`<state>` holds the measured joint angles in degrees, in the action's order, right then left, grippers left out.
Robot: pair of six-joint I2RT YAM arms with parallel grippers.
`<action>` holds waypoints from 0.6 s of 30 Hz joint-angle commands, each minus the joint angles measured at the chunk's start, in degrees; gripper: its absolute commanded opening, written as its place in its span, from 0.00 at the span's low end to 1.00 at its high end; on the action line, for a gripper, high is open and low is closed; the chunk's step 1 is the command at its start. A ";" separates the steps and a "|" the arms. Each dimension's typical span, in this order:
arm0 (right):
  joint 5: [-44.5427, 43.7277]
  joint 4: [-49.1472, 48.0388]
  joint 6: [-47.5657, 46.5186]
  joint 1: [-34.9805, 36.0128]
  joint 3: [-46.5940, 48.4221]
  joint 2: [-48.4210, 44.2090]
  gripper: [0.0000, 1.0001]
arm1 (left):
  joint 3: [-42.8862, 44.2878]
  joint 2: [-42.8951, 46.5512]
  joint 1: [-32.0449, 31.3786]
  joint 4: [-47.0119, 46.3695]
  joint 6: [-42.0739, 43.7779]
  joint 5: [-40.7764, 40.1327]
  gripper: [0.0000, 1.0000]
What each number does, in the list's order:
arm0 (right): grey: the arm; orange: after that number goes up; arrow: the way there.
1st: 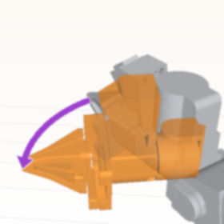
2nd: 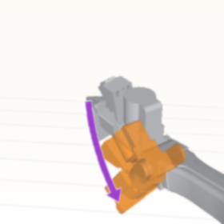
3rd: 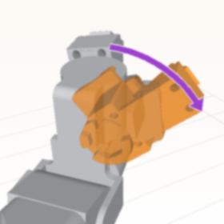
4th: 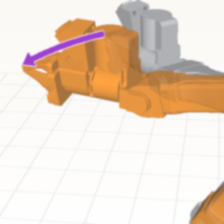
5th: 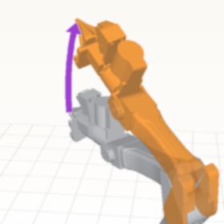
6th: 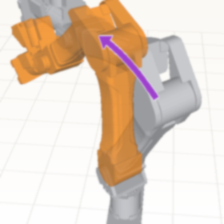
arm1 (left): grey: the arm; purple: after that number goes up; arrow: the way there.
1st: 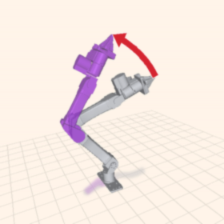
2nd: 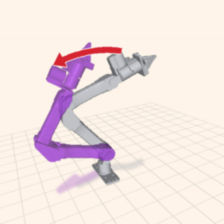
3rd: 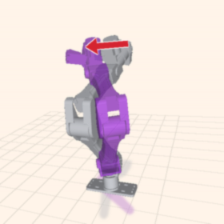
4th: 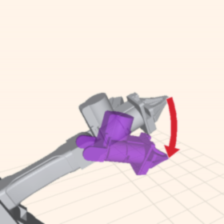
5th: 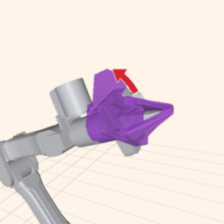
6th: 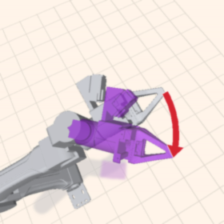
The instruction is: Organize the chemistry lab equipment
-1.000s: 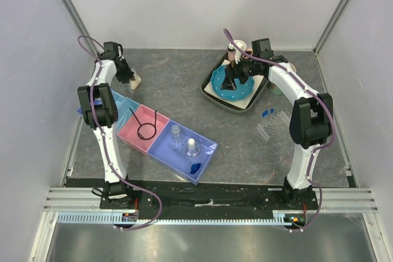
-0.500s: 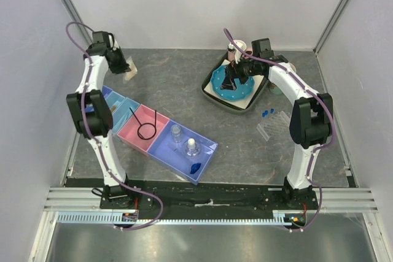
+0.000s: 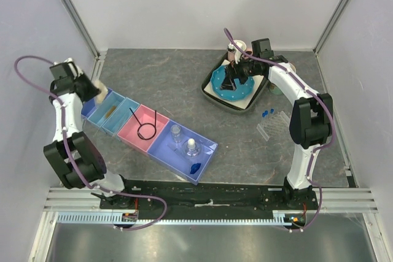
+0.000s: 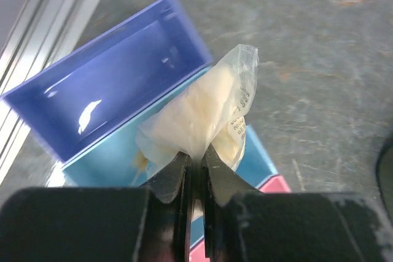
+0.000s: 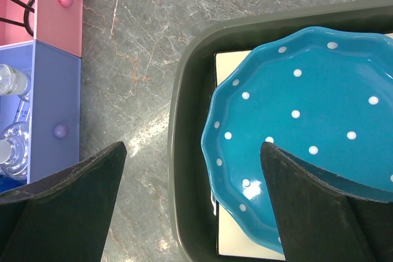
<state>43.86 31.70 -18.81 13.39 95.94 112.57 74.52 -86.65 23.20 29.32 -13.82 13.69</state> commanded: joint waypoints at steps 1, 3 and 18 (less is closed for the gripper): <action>2.55 -1.29 -0.26 0.06 0.91 -1.04 0.98 | -4.91 2.81 6.14 -4.80 1.87 1.69 0.14; 2.64 -1.29 -0.35 0.06 0.91 -1.13 0.98 | -5.78 2.11 7.55 -5.41 3.70 1.78 0.15; 2.02 -1.47 -0.27 0.06 -2.34 -4.03 0.98 | -0.34 -12.57 8.18 -10.07 6.53 -3.32 0.17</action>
<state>44.36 31.51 -18.83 13.39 94.32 111.90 71.09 -96.44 31.38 23.03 -9.50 12.27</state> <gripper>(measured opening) 0.982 0.169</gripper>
